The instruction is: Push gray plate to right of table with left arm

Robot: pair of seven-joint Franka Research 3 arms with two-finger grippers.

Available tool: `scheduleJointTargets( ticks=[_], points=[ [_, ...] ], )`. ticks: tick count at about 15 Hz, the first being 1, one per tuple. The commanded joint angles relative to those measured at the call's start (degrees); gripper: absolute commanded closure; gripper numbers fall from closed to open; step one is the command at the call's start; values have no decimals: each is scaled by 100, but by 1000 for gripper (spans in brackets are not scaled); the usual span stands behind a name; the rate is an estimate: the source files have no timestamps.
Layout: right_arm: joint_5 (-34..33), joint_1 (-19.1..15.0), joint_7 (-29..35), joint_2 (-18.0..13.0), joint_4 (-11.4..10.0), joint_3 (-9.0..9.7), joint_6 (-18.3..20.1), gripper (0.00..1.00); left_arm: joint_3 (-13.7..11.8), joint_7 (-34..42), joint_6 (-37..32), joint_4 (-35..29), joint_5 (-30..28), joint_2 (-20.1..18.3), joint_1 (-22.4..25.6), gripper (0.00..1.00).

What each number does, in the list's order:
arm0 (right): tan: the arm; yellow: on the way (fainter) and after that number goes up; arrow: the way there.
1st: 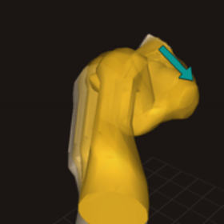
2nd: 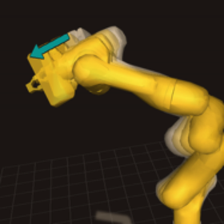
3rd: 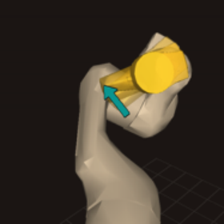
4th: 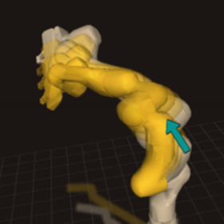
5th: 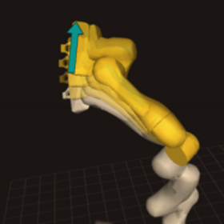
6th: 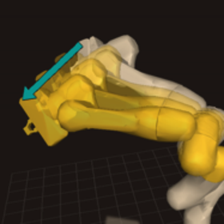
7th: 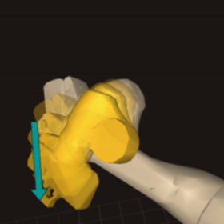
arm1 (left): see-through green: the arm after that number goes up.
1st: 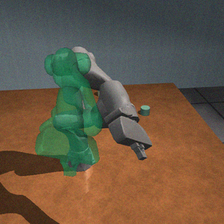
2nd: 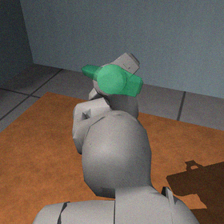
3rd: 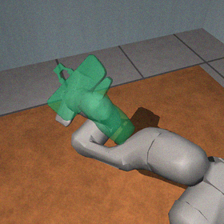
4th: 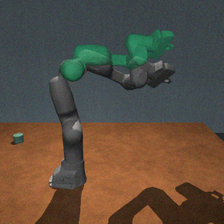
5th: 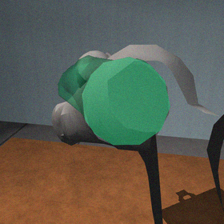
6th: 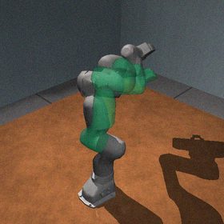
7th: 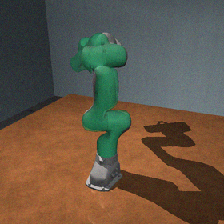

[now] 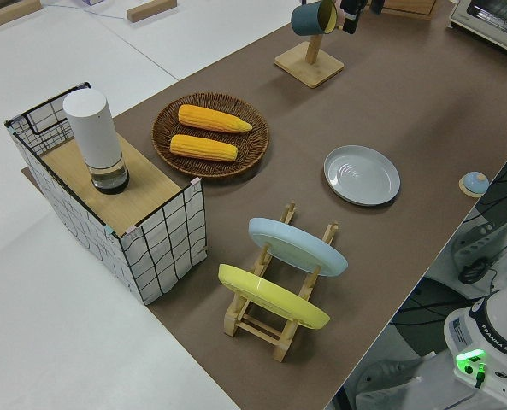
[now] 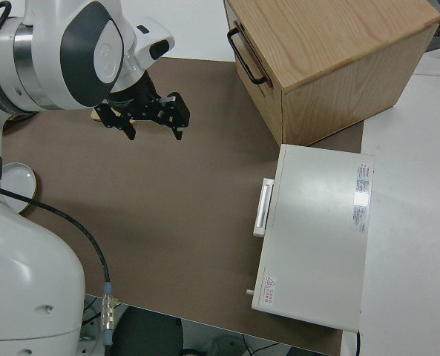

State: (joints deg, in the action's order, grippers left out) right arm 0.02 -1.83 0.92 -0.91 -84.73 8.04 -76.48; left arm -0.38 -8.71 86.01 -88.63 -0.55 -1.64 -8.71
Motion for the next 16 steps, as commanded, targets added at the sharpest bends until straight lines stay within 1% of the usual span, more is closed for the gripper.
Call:
scheduleJointTargets(
  ticks=[1, 7, 10, 13, 16],
  points=[
    [25, -107, 66, -14, 53, 92, 89, 17, -15, -61, 4, -84, -6, -81, -34, 7],
    [25, -107, 66, -14, 53, 92, 89, 17, -15, -61, -5, -120, -6, -99, -34, 7],
    [25, -107, 66, -14, 53, 92, 89, 17, -15, -35, -14, -224, 2, -187, -34, 7],
    [25, -116, 66, -14, 53, 92, 89, 17, -15, 27, 187, -742, 2, -529, -34, 7],
    [25, -107, 66, -14, 53, 92, 89, 17, -33, 167, 678, -1663, 11, -1100, 1, 7]
  ],
)
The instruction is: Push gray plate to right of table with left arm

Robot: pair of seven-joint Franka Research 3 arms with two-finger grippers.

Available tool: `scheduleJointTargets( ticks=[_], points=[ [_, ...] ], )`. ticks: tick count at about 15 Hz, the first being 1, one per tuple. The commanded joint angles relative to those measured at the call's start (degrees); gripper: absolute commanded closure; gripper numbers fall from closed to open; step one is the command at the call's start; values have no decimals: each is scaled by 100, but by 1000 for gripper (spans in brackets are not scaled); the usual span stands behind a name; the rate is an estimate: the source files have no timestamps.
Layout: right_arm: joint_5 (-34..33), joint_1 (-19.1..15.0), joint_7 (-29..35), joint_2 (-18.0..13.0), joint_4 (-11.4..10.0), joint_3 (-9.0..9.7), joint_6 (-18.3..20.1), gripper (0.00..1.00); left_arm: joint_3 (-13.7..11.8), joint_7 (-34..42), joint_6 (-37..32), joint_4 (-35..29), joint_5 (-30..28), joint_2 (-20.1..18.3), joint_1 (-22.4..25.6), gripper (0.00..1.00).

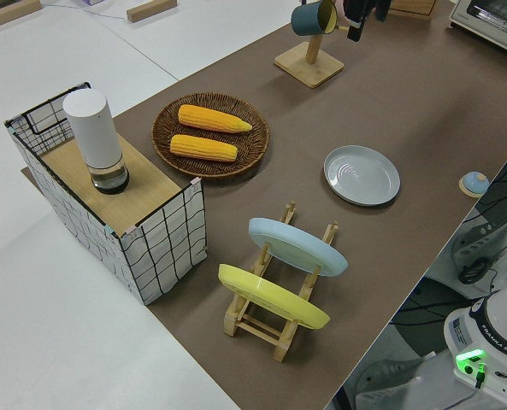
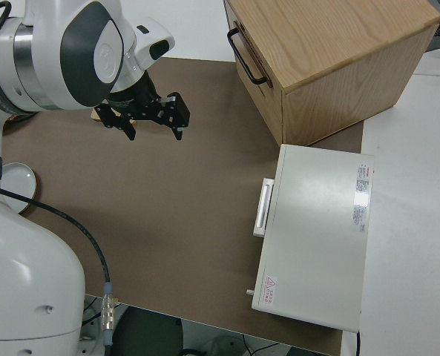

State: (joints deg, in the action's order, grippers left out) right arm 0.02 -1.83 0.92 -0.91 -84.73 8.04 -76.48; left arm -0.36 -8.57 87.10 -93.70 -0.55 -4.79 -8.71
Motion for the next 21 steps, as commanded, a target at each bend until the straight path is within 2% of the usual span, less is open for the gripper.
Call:
scheduleJointTargets(
  ticks=[1, 5, 8, 16, 18, 21],
  points=[
    [25, -107, 66, -14, 53, 92, 89, 17, -69, 380, 719, -1472, 11, -961, 10, 7],
    [25, -107, 66, -14, 53, 92, 89, 17, -87, 821, 1562, -2861, 81, -1682, 159, 7],
    [25, -116, 66, -14, 53, 92, 89, 17, -122, 857, 2038, -3609, 196, -1859, 212, 7],
    [25, -107, 66, -14, 53, 92, 89, 17, -192, 1139, 3988, -5384, 284, -1851, 590, 7],
    [25, -107, 75, -14, 53, 92, 89, 17, -201, 1095, 4270, -5657, 231, -1720, 721, 7],
    [25, -107, 66, -14, 53, 92, 89, 17, -210, 1068, 4517, -5729, 213, -1447, 774, 7]
  ],
)
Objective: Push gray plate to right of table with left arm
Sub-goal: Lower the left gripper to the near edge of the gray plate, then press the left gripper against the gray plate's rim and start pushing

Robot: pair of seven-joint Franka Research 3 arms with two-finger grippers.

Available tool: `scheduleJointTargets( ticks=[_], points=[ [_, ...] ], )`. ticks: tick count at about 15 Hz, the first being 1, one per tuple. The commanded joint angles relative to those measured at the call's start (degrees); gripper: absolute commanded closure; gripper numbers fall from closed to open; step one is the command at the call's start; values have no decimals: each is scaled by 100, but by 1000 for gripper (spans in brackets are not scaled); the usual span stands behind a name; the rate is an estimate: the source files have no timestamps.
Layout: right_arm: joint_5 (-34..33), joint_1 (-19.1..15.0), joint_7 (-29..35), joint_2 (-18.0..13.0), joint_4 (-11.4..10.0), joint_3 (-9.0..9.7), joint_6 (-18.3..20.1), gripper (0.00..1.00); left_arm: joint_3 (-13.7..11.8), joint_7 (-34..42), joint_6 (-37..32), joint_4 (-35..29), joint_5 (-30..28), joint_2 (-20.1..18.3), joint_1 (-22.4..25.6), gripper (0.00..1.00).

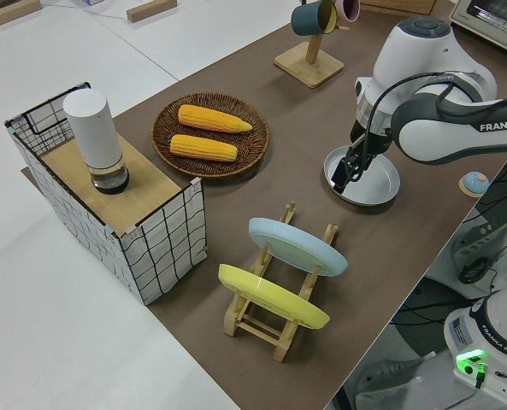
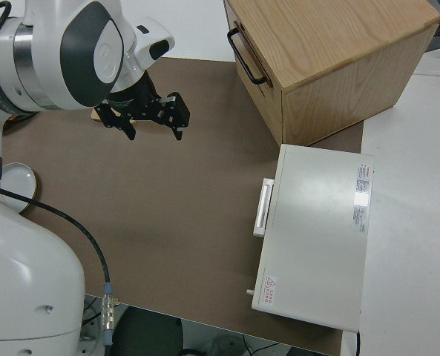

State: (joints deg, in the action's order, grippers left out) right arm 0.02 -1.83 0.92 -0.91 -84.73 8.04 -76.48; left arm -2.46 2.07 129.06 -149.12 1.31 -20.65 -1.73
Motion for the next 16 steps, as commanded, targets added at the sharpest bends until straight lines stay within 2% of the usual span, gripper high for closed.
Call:
scheduleJointTargets(
  ticks=[1, 8, 9, 10, 11, 13, 14, 15, 16],
  points=[
    [25, -107, 66, -14, 53, 92, 89, 17, 0, -14, 400, -188, 18, 271, 77, 7],
    [25, -107, 66, -14, 53, 92, 89, 17, 17, -443, 1217, -276, -193, 1097, -2, 15],
    [25, -107, 66, -14, 53, 92, 89, 17, 52, -575, 1296, -285, -193, 1142, -20, 63],
    [25, -116, 66, -14, 53, 92, 89, 17, 70, -646, 1306, -293, -193, 1151, -46, 216],
    [25, -107, 66, -14, 53, 92, 89, 17, 70, -647, 1297, -294, -193, 1151, -46, 456],
    [25, -107, 75, -14, 53, 92, 89, 17, 70, -691, 1271, -294, -193, 1133, -46, 740],
    [25, -107, 66, -14, 53, 92, 89, 17, 70, -682, 1253, -294, -193, 1125, -46, 926],
    [25, -107, 66, -14, 53, 92, 89, 17, 79, -665, 1253, -294, -193, 1124, -46, 999],
    [25, -107, 66, -14, 53, 92, 89, 17, 88, -682, 1244, -285, -193, 1116, -46, 1000]
  ],
)
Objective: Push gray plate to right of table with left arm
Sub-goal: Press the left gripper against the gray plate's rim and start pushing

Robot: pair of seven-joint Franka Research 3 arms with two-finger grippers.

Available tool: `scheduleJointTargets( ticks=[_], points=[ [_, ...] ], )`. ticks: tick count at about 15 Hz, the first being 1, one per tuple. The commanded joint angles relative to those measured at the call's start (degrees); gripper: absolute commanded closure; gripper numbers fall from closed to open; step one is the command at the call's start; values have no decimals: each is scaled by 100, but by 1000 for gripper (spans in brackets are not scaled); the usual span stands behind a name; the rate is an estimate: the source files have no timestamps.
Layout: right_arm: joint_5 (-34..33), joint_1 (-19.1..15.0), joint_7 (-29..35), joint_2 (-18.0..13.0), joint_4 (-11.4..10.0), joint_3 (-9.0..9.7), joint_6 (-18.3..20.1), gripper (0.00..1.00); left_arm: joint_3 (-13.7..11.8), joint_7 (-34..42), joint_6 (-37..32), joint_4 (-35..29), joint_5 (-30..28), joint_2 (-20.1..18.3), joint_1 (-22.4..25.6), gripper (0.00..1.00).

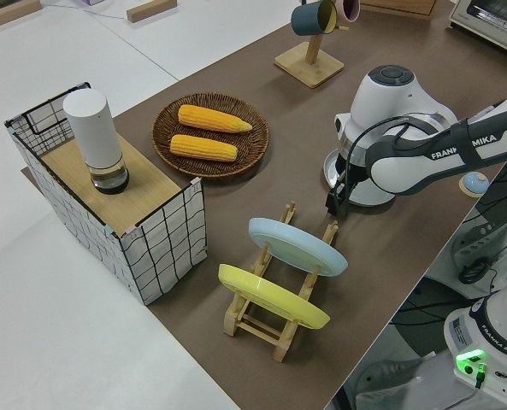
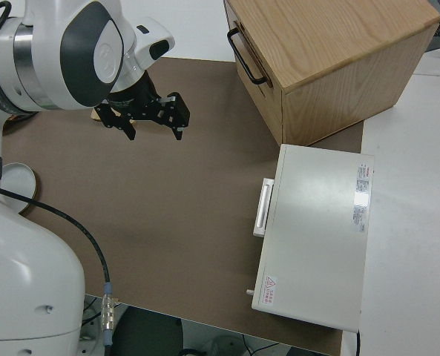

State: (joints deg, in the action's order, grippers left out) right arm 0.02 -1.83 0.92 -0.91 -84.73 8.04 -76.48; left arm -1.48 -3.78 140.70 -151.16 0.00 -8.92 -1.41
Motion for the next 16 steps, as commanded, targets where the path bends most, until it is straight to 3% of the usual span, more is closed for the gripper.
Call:
scheduleJointTargets(
  ticks=[1, 13, 16],
  points=[
    [25, -107, 66, -14, 53, 92, 90, 17, -2, -97, 80, -89, -62, -66, -79, 1000],
    [25, -107, 75, -14, 53, 92, 90, 17, -2, -123, 116, -81, -62, -31, -114, 1000],
    [25, -107, 66, -14, 53, 92, 90, 17, 7, -482, 150, -72, -71, 4, -236, 1000]
  ],
)
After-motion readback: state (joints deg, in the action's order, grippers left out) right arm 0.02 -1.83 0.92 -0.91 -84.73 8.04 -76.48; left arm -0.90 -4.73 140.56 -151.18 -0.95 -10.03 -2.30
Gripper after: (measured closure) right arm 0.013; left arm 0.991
